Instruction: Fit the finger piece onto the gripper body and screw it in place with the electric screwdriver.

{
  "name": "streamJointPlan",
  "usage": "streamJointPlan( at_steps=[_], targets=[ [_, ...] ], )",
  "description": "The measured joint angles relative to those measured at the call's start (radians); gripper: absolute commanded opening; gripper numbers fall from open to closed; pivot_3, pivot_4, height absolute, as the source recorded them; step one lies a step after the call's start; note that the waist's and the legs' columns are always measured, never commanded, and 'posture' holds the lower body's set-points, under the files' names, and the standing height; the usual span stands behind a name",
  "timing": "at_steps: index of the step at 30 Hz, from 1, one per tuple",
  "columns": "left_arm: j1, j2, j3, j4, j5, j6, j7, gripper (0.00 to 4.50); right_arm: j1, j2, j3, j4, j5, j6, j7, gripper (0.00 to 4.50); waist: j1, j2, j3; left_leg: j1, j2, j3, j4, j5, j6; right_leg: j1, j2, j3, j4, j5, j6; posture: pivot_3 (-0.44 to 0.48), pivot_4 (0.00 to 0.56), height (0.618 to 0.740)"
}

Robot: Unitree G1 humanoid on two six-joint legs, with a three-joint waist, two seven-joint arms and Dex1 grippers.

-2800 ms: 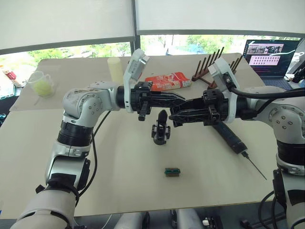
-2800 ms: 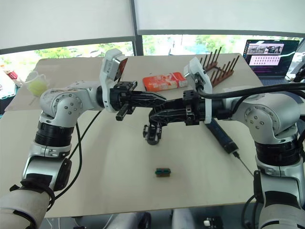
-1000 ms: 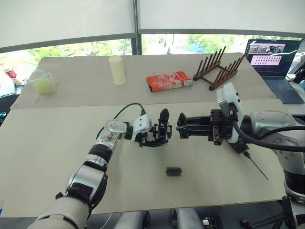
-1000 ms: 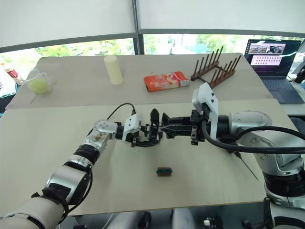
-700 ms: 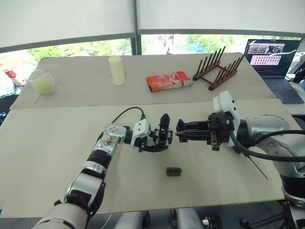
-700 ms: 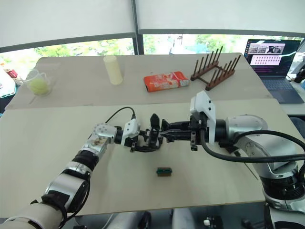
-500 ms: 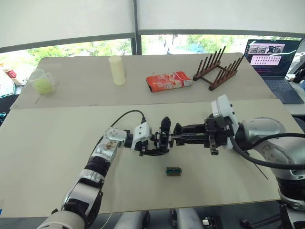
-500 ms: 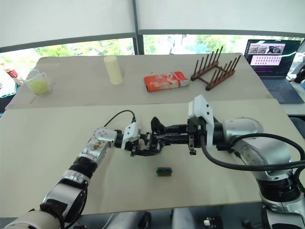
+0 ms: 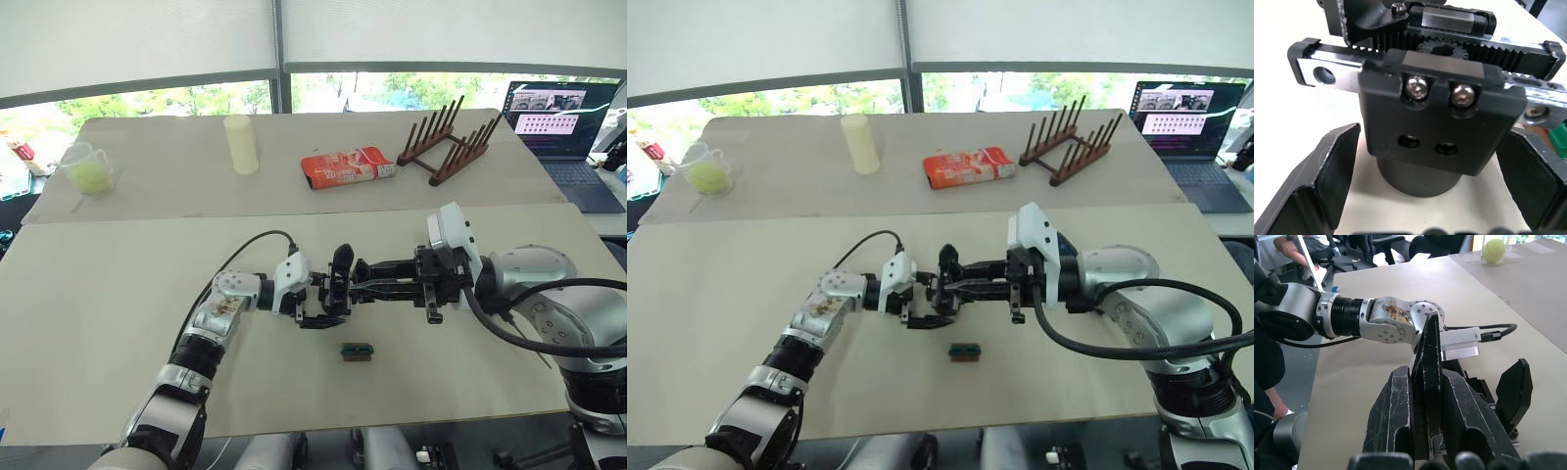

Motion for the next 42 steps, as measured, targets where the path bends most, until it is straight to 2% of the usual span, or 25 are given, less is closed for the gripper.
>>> streamJointPlan(
  at_steps=[3, 4, 5, 8, 12, 17, 22, 32, 42],
  targets=[
    [0.000, -0.003, 0.000, 0.001, 0.000, -0.003, 0.004, 4.50, 0.000, 0.000, 0.001, 0.000, -0.001, 0.000, 0.001, 0.35, 0.000, 0.000, 0.000, 0.000, 0.000, 0.000, 0.000, 0.000, 0.000, 0.000, 0.000, 0.000, 0.000, 0.000, 0.000, 0.000, 0.150, 0.740],
    [-0.001, -0.006, 0.000, 0.006, -0.001, -0.010, 0.007, 3.97, 0.000, 0.000, 0.001, 0.000, -0.001, 0.000, 0.001, 0.35, 0.000, 0.000, 0.000, 0.000, 0.000, 0.000, 0.000, 0.000, 0.000, 0.000, 0.000, 0.000, 0.000, 0.000, 0.000, 0.000, 0.150, 0.740],
    [-0.001, -0.009, 0.001, 0.014, -0.001, -0.018, 0.008, 3.69, 0.000, 0.001, 0.002, 0.000, -0.001, 0.000, 0.001, 0.35, 0.000, 0.000, 0.000, 0.000, 0.000, 0.000, 0.000, 0.000, 0.000, 0.000, 0.000, 0.000, 0.000, 0.000, 0.000, 0.000, 0.150, 0.740],
    [-0.005, -0.014, 0.001, 0.039, 0.000, -0.047, 0.008, 2.36, 0.000, 0.012, 0.002, 0.004, -0.010, -0.008, 0.002, 0.35, 0.000, 0.000, 0.000, 0.000, 0.000, 0.000, 0.000, 0.000, 0.000, 0.000, 0.000, 0.000, 0.000, 0.000, 0.000, 0.000, 0.150, 0.740],
    [-0.019, -0.011, -0.004, 0.081, 0.003, -0.101, -0.008, 2.34, -0.001, 0.079, 0.005, 0.042, -0.049, -0.099, 0.007, 0.35, -0.001, 0.000, 0.000, 0.000, 0.000, 0.000, 0.000, 0.000, 0.000, 0.000, 0.000, 0.000, 0.000, 0.000, 0.000, 0.000, 0.150, 0.740],
    [-0.054, -0.009, -0.011, 0.146, 0.004, -0.140, -0.027, 2.34, -0.008, 0.159, 0.057, 0.183, -0.128, -0.237, 0.050, 0.35, -0.002, 0.000, 0.000, 0.002, 0.000, 0.000, 0.000, 0.000, 0.000, 0.001, 0.001, 0.000, 0.001, 0.000, 0.000, 0.000, 0.150, 0.740],
    [-0.054, -0.016, -0.011, 0.146, 0.005, -0.134, 0.010, 2.34, -0.003, 0.204, 0.107, 0.258, -0.191, -0.329, 0.080, 0.35, -0.001, 0.001, 0.000, 0.002, -0.001, 0.000, 0.001, 0.000, 0.000, 0.001, 0.001, 0.000, 0.003, 0.000, 0.000, 0.000, 0.150, 0.740],
    [-0.015, -0.017, -0.011, 0.071, 0.004, -0.090, 0.077, 2.34, -0.003, 0.241, 0.119, 0.344, -0.246, -0.396, 0.115, 0.35, -0.002, 0.001, -0.001, 0.003, -0.001, 0.000, 0.001, 0.000, 0.000, 0.001, 0.001, 0.000, 0.004, 0.000, 0.000, 0.000, 0.150, 0.740],
    [-0.012, -0.014, -0.013, 0.063, 0.004, -0.085, 0.081, 2.34, -0.003, 0.267, 0.137, 0.363, -0.264, -0.412, 0.117, 0.35, -0.002, 0.001, -0.001, 0.003, -0.001, 0.000, 0.001, 0.000, 0.000, 0.000, 0.002, 0.000, 0.004, 0.000, 0.000, 0.000, 0.150, 0.740]
  ],
)
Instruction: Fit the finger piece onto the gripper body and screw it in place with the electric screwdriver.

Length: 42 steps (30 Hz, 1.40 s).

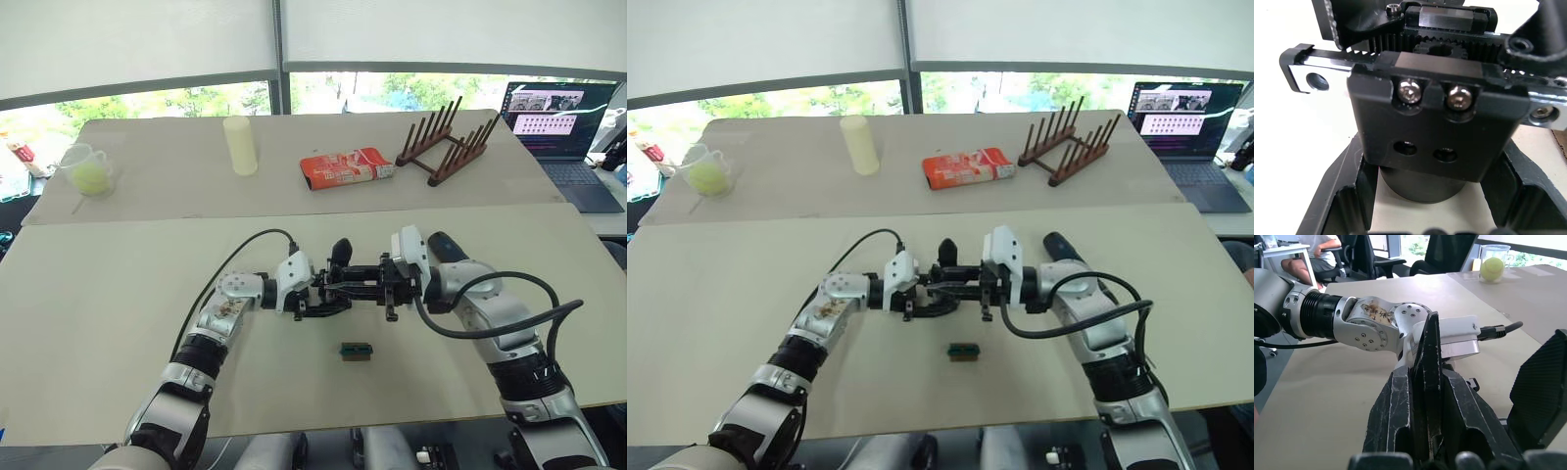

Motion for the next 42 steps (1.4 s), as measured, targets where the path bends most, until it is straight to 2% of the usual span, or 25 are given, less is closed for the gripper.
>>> streamJointPlan(
  at_steps=[14, 21, 26, 42],
  targets=[
    [0.000, 0.000, -0.005, 0.001, 0.002, -0.003, 0.005, 2.34, -0.036, -0.002, 0.015, 0.078, -0.021, -0.041, 0.052, 0.35, 0.001, 0.001, -0.001, 0.002, 0.000, 0.000, 0.000, 0.000, 0.000, 0.002, 0.000, 0.000, 0.000, 0.000, 0.000, 0.000, 0.150, 0.740],
    [0.001, 0.000, -0.010, 0.001, 0.003, -0.004, 0.009, 2.34, -0.034, -0.002, 0.017, 0.086, -0.017, -0.031, 0.062, 0.35, 0.002, 0.001, -0.001, 0.005, 0.000, 0.000, -0.001, 0.000, 0.000, 0.004, 0.000, 0.000, 0.000, 0.000, 0.000, 0.000, 0.150, 0.740],
    [0.004, 0.000, -0.018, 0.001, 0.007, -0.004, 0.016, 2.34, 0.006, 0.007, 0.002, 0.074, -0.017, -0.036, 0.028, 0.35, 0.002, 0.002, -0.002, 0.014, 0.001, 0.000, -0.007, 0.000, 0.000, 0.013, 0.000, 0.000, -0.006, 0.000, 0.000, 0.000, 0.150, 0.740],
    [0.013, 0.019, -0.015, 0.002, -0.009, -0.011, -0.022, 2.34, -0.032, -0.016, 0.049, 0.080, -0.018, 0.004, 0.061, 0.35, -0.002, 0.004, -0.006, 0.017, 0.001, 0.000, -0.013, 0.000, 0.000, 0.013, 0.000, 0.001, -0.008, 0.000, 0.000, 0.000, 0.150, 0.740]
  ],
)
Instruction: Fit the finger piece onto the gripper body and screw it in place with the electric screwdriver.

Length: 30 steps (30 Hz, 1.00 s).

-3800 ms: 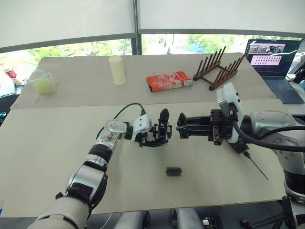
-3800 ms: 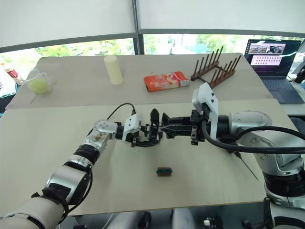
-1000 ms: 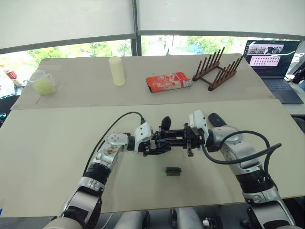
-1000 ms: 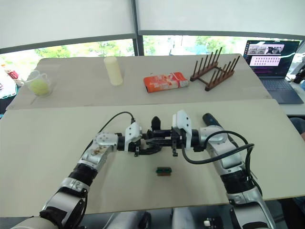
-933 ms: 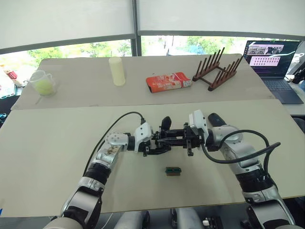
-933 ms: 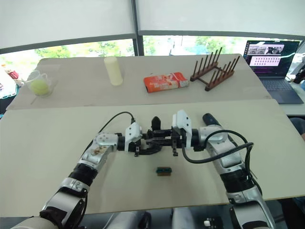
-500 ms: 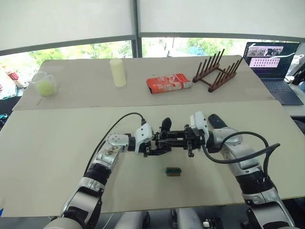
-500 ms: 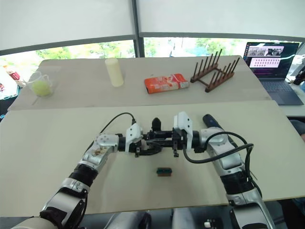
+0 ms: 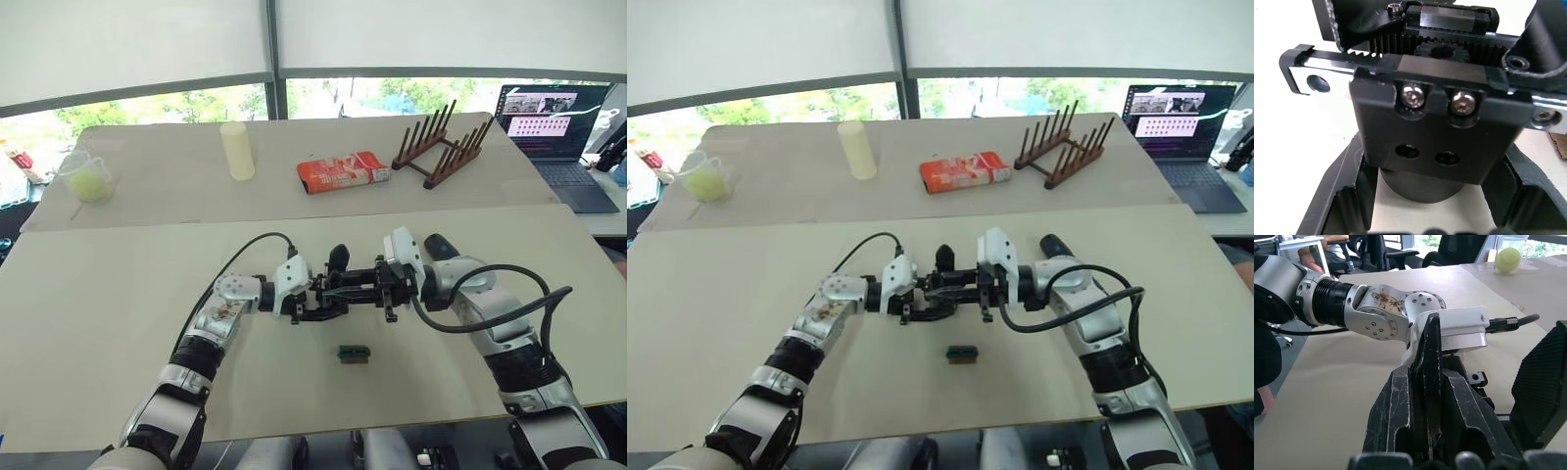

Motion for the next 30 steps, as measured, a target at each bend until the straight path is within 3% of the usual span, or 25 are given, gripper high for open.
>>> streamJointPlan(
  at_steps=[7, 17, 30],
  targets=[
    [0.002, -0.013, 0.002, 0.006, 0.003, -0.001, 0.007, 2.34, 0.069, 0.007, -0.033, -0.060, 0.015, 0.001, -0.072, 0.35, 0.002, 0.000, -0.001, 0.001, 0.000, 0.000, 0.000, 0.000, 0.000, 0.001, 0.001, 0.000, 0.000, 0.000, 0.000, 0.000, 0.150, 0.740],
    [0.007, -0.017, 0.007, 0.012, 0.003, -0.007, 0.013, 2.34, -0.035, -0.005, 0.006, 0.049, 0.015, 0.006, 0.025, 0.35, 0.003, 0.000, -0.003, 0.002, 0.000, 0.000, 0.000, 0.000, 0.000, 0.002, 0.000, 0.000, 0.000, 0.000, 0.000, 0.000, 0.150, 0.740],
    [0.004, -0.023, 0.006, 0.028, 0.008, -0.008, 0.019, 2.34, 0.012, -0.011, -0.005, -0.006, 0.020, 0.043, -0.044, 0.35, 0.003, 0.000, -0.012, 0.003, 0.000, 0.000, -0.001, 0.000, 0.000, 0.002, 0.000, 0.001, 0.000, 0.000, 0.000, 0.000, 0.150, 0.740]
  ],
)
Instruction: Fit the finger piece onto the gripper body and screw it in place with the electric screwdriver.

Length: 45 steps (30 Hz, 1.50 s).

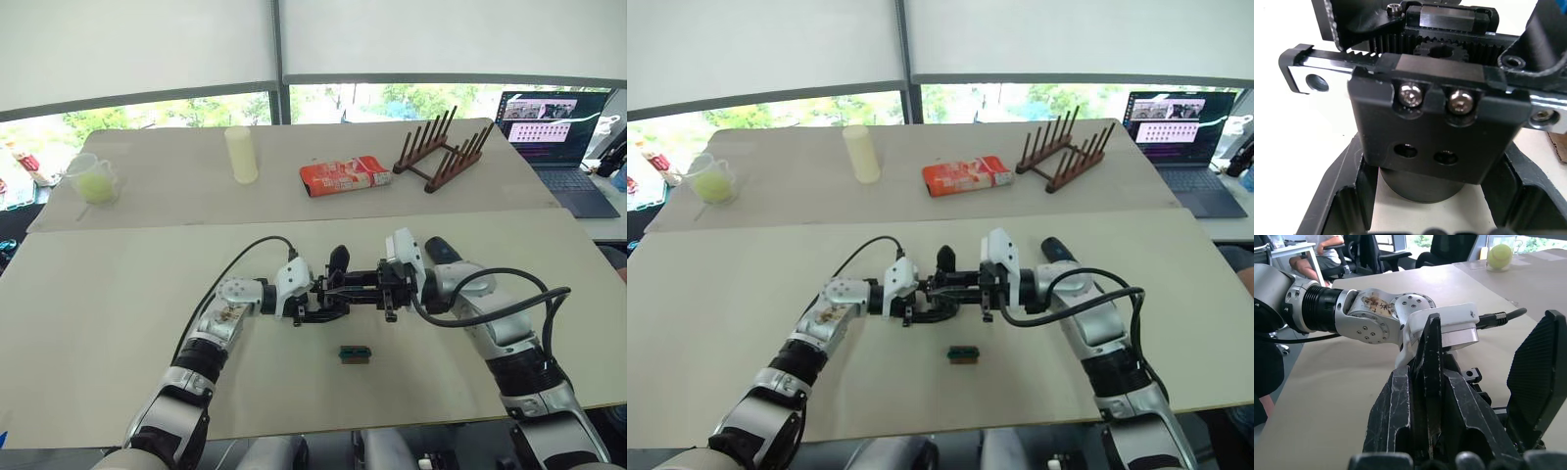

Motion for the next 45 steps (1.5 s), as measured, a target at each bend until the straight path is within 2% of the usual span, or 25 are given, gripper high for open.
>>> streamJointPlan(
  at_steps=[12, 17, 21, 25, 33, 45],
  targets=[
    [0.006, -0.005, -0.004, -0.006, 0.000, 0.003, 0.011, 2.34, -0.114, -0.035, 0.048, 0.135, -0.001, 0.000, 0.157, 0.35, 0.005, 0.000, -0.002, 0.000, 0.000, 0.000, 0.000, 0.000, 0.000, 0.001, -0.001, 0.000, -0.001, 0.000, 0.000, 0.000, 0.150, 0.740],
    [0.013, -0.002, -0.005, -0.017, 0.000, 0.014, 0.019, 2.34, -0.105, -0.030, 0.048, 0.127, -0.001, 0.006, 0.137, 0.35, 0.004, -0.001, -0.006, 0.000, 0.000, 0.000, -0.001, 0.000, 0.000, 0.000, -0.001, 0.000, -0.001, 0.000, 0.000, 0.000, 0.150, 0.740],
    [0.015, 0.004, -0.005, -0.018, 0.001, 0.017, 0.021, 2.34, -0.083, -0.031, 0.042, 0.050, 0.004, 0.100, 0.063, 0.35, 0.001, 0.000, -0.010, 0.001, 0.001, 0.000, -0.002, 0.000, 0.000, 0.000, -0.002, 0.000, 0.000, 0.000, 0.000, 0.000, 0.150, 0.740],
    [0.018, 0.003, -0.007, -0.020, 0.001, 0.017, 0.022, 2.34, -0.082, -0.036, 0.038, 0.028, 0.009, 0.149, 0.049, 0.35, 0.001, 0.000, -0.012, 0.001, 0.001, 0.000, -0.003, 0.000, 0.000, 0.000, -0.002, 0.000, -0.001, 0.000, 0.000, 0.000, 0.150, 0.740],
    [0.019, 0.004, -0.011, -0.021, 0.003, 0.015, 0.027, 2.34, -0.137, -0.036, 0.073, 0.126, -0.023, 0.042, 0.132, 0.35, 0.001, 0.000, -0.013, 0.003, 0.001, 0.000, -0.003, 0.000, 0.000, 0.001, -0.001, 0.000, -0.001, 0.000, 0.000, 0.000, 0.150, 0.740],
    [0.019, 0.005, -0.015, -0.019, 0.014, 0.014, 0.030, 2.34, -0.107, -0.036, 0.076, 0.096, -0.030, 0.025, 0.103, 0.35, 0.001, 0.000, -0.016, 0.009, 0.001, 0.000, -0.005, -0.001, 0.001, 0.008, -0.001, 0.001, -0.001, -0.001, 0.001, 0.000, 0.150, 0.740]
  ],
)
